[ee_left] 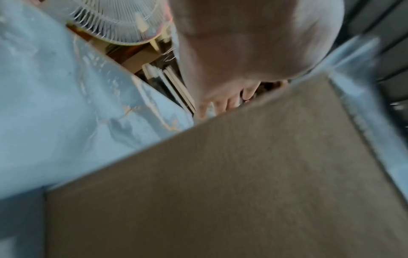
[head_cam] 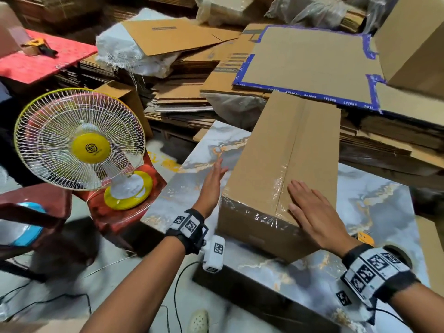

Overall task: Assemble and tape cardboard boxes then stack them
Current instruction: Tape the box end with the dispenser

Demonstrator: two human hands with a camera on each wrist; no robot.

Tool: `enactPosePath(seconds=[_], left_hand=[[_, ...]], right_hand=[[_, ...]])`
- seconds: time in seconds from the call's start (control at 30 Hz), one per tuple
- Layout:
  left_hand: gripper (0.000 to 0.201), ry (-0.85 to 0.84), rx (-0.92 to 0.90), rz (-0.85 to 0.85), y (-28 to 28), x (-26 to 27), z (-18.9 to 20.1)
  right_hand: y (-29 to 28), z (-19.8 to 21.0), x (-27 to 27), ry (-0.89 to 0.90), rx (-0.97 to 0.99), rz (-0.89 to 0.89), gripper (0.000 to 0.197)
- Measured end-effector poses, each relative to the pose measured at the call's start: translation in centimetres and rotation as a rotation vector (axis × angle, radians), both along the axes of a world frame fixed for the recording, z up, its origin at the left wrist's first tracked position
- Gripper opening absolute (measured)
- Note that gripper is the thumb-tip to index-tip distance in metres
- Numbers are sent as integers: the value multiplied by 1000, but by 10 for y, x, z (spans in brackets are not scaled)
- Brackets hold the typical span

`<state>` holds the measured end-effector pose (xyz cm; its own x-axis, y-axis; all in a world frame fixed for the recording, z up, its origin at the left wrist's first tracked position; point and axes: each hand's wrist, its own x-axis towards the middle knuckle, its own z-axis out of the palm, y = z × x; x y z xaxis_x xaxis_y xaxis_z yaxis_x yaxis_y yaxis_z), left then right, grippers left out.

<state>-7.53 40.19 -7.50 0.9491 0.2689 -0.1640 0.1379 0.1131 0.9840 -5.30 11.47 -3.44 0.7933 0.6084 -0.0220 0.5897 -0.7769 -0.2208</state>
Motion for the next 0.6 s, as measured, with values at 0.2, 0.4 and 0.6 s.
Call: enactPosePath(seconds=[0.2,0.4,0.6], left_hand=[[51,-386,498,14,35,-39,-4],[64,-510,817,-473,57,-43,-4],[55,-628,1049,-473,62,-31,-15]], right_hand=[[-1,-2,1,3,6,0,76],[0,-2,1,6,-2,-9,78],[1,-1,0,-5,2,-8,88]])
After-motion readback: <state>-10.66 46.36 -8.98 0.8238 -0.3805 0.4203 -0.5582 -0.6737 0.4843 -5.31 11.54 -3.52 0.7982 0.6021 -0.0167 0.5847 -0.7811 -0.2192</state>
